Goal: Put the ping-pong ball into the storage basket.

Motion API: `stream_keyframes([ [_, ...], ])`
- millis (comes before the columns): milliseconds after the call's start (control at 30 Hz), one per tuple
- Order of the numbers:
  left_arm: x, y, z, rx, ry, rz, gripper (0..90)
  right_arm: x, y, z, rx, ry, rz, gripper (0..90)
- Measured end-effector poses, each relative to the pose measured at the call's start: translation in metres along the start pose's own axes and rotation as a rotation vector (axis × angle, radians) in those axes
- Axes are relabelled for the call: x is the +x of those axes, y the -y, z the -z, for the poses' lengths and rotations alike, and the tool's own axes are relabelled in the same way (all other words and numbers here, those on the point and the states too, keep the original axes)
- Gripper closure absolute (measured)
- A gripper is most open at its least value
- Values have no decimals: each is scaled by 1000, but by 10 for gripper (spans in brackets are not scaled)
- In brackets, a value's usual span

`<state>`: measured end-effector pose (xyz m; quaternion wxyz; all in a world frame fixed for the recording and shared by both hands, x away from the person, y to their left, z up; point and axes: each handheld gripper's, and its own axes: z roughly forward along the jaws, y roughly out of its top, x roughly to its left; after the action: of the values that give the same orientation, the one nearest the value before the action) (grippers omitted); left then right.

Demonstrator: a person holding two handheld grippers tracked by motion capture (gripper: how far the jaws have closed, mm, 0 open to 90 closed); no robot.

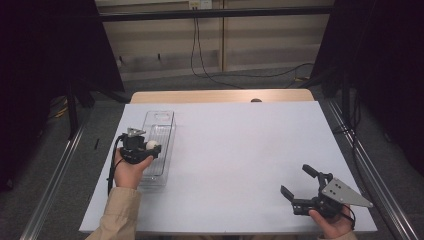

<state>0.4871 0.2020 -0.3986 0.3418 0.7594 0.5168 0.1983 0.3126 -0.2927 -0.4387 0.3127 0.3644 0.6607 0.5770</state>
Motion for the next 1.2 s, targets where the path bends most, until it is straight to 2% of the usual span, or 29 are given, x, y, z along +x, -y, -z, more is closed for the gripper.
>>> stream_keyframes([
  [233, 1, 0, 1, -6, -7, 3, 488, 0, 0, 0, 0, 1, 0, 20],
  [300, 0, 0, 1, -17, -11, 20, 484, 0, 0, 0, -1, 0, 1, 20],
  [467, 1, 0, 4, -24, -6, 16, 471, 0, 0, 0, -1, -1, 2, 20],
  [700, 1, 0, 7, -39, -5, 25, 424, 0, 0, 0, 0, 1, -1, 20],
  [767, 2, 0, 8, -35, -11, 15, 414, 0, 0, 0, 0, 0, -2, 20],
  [867, 1, 1, 9, -52, -12, 34, 394, 0, 0, -1, -3, 3, -4, 20],
  [1200, -1, 1, 16, -80, -6, 31, 308, 0, 0, -1, -2, -3, 2, 19],
])
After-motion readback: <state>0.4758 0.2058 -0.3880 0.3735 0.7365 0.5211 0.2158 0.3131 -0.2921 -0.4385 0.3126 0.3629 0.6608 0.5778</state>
